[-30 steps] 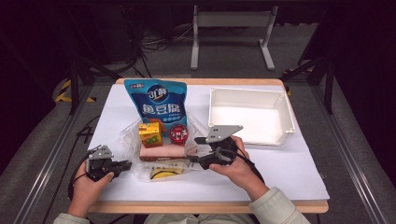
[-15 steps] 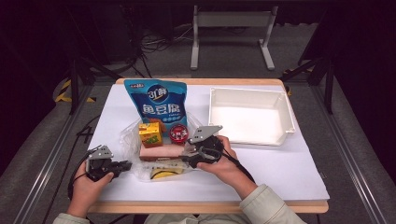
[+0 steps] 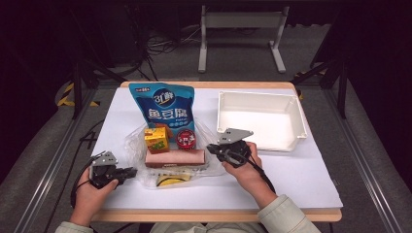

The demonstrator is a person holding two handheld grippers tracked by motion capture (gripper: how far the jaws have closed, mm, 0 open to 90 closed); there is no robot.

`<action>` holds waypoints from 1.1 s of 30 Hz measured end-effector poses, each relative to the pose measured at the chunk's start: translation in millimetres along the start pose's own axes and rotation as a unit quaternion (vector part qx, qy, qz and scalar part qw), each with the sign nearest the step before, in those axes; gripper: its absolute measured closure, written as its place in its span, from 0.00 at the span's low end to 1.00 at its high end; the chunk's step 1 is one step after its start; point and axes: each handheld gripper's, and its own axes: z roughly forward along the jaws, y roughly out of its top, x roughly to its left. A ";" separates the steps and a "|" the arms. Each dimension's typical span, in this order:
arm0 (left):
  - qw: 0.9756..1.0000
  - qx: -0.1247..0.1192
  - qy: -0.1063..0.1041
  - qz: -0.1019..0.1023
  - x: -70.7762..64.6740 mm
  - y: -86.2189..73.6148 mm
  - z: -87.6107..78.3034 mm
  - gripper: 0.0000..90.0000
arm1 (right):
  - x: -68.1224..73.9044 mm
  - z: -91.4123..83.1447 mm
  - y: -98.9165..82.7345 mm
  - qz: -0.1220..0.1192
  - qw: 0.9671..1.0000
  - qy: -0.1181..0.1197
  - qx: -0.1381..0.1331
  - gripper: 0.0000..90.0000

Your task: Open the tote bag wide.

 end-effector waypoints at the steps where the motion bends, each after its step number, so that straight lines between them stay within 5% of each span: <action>1: 1.000 0.000 0.001 0.000 -0.1 0.0 0.0 0.92 | -2.1 -2.1 -2.8 0.005 1.000 -0.004 0.002 0.98; 8: 1.000 -0.002 0.000 -0.001 -0.1 0.0 -0.4 0.92 | -7.7 -0.9 -19.7 0.021 0.999 -0.008 0.026 0.98; 22: 1.000 -0.020 -0.006 0.005 -0.4 1.7 -3.7 0.86 | -5.4 30.6 -34.6 0.027 0.996 0.016 0.082 0.98; 27: 0.999 -0.036 -0.006 0.006 -2.4 5.0 -9.4 0.77 | -4.4 35.9 -37.1 0.024 0.995 0.018 0.094 0.98; 29: 0.998 -0.058 0.002 0.009 -4.5 9.6 -16.8 0.62 | -4.7 37.3 -38.0 0.023 0.995 0.018 0.096 0.98; 33: 0.996 -0.088 0.004 0.017 -10.4 18.0 -28.7 0.51 | -4.4 38.3 -38.7 0.022 0.995 0.015 0.097 0.97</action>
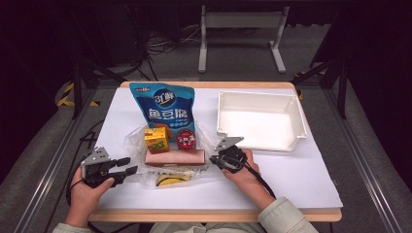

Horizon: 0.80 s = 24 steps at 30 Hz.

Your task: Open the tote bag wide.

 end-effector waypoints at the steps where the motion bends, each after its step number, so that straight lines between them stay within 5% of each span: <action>1: 1.000 -0.008 0.002 0.004 -2.2 4.2 -2.8 0.49 | 0.2 0.5 -0.1 0.001 1.000 -0.001 0.000 0.97; 9: 1.000 -0.016 0.012 0.009 -4.0 24.3 3.7 0.53 | 1.1 0.8 0.2 -0.002 1.000 -0.005 0.001 0.95; 12: 1.000 -0.006 0.023 -0.003 -0.2 24.4 11.4 0.67 | 1.0 0.7 0.0 -0.002 1.000 -0.004 -0.001 0.94; 16: 0.999 0.009 0.035 -0.010 6.1 20.7 17.4 1.00 | 1.2 0.5 -0.2 -0.003 1.000 -0.001 -0.003 0.94; 24: 0.997 0.066 0.040 -0.023 12.5 6.6 32.6 1.00 | 1.2 0.4 -0.2 -0.004 1.000 -0.001 0.001 0.94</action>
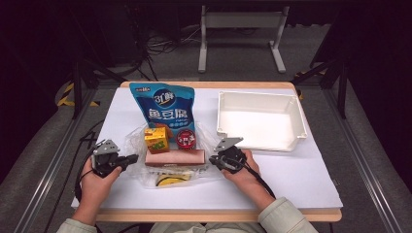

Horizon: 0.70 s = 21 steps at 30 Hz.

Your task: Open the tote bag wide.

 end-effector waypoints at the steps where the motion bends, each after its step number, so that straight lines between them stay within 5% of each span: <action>1: 1.000 0.008 -0.001 -0.005 1.3 -2.5 3.5 1.00 | -0.2 -0.5 -0.1 -0.001 1.000 -0.001 0.001 0.94; 7: 1.000 0.027 0.003 -0.006 6.5 -8.8 15.0 1.00 | -4.0 -4.2 -2.3 -0.006 1.000 -0.007 0.013 0.95; 14: 0.999 0.022 -0.011 0.031 -3.3 -5.1 23.9 1.00 | -1.5 1.9 -1.4 -0.005 1.000 0.009 0.010 0.94; 21: 1.000 0.009 -0.001 0.010 7.4 -18.4 10.9 0.96 | -4.5 -2.3 -2.2 -0.015 1.000 0.006 0.022 0.91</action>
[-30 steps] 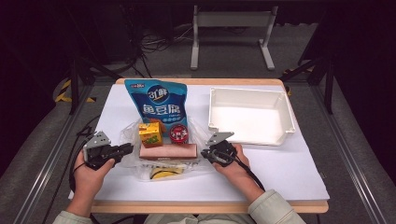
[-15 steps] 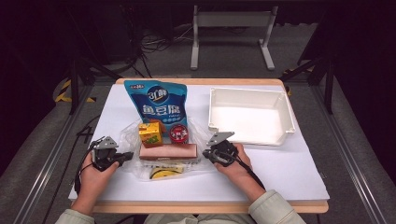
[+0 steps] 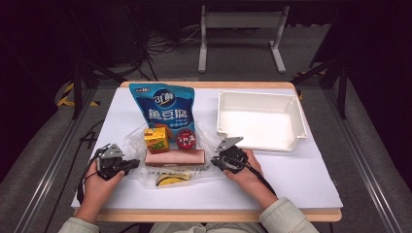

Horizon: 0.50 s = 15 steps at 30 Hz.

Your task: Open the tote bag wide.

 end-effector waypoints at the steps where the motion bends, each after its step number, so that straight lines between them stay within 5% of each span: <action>1: 1.000 -0.004 -0.004 -0.003 0.9 -1.3 -0.9 0.95 | -1.1 -1.2 -0.2 0.003 1.000 0.007 0.004 0.87; 6: 1.000 -0.016 -0.001 -0.009 -1.0 -2.7 -6.4 0.82 | -3.6 -2.8 -1.0 0.018 0.999 0.031 -0.003 0.69; 10: 0.999 -0.037 0.012 -0.025 -3.1 -2.2 -10.0 0.44 | -4.6 -5.7 -0.3 0.022 0.999 0.042 -0.017 0.58; 15: 0.997 -0.076 0.012 -0.030 -5.1 -1.4 -21.8 0.30 | -3.7 -18.2 4.5 0.022 0.997 0.052 -0.060 0.46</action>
